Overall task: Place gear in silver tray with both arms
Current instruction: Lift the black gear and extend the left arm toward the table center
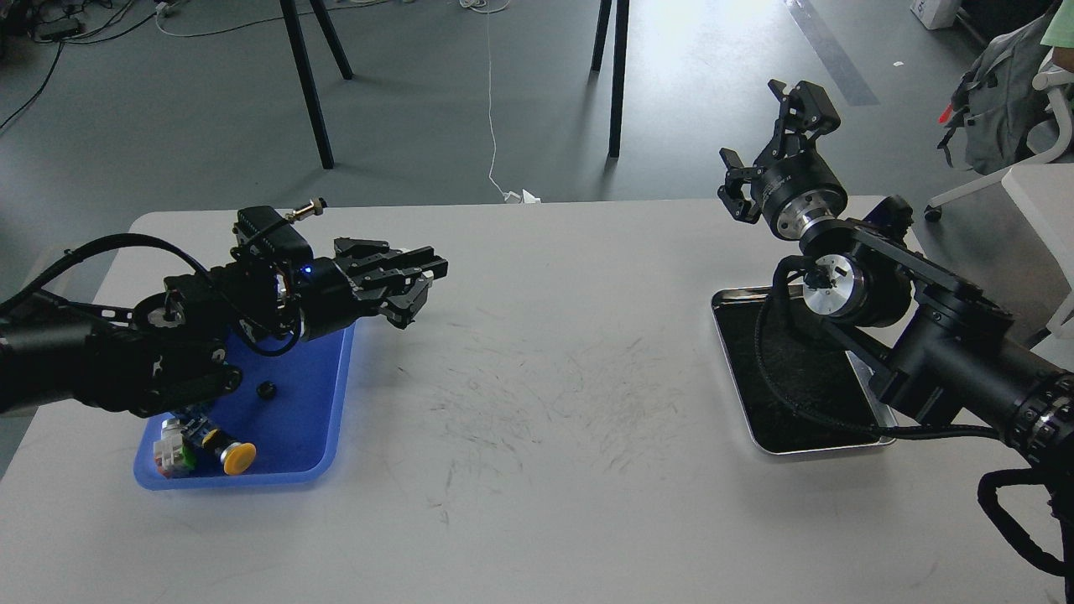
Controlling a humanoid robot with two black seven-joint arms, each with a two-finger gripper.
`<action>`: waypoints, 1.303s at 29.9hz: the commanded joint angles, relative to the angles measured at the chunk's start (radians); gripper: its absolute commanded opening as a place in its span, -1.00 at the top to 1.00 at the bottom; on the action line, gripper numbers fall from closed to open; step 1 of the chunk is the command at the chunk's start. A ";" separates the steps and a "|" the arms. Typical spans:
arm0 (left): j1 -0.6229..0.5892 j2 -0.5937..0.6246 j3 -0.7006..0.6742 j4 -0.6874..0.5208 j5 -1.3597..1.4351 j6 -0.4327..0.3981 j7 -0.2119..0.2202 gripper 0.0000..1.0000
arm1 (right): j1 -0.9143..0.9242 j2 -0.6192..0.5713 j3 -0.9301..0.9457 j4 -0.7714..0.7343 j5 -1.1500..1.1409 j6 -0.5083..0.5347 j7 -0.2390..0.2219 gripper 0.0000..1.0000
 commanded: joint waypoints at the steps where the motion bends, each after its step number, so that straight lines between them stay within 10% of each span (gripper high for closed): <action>1: 0.000 -0.121 0.025 0.041 -0.006 0.000 0.000 0.67 | 0.006 -0.014 0.000 -0.005 0.000 -0.001 -0.002 -0.98; 20: 0.063 -0.428 0.094 0.159 -0.007 0.000 0.000 0.66 | 0.046 -0.014 -0.043 -0.041 0.000 -0.001 -0.004 -0.98; 39: 0.087 -0.435 0.093 0.199 -0.009 0.000 0.000 0.58 | 0.044 -0.019 -0.045 -0.041 0.000 0.002 -0.002 -0.98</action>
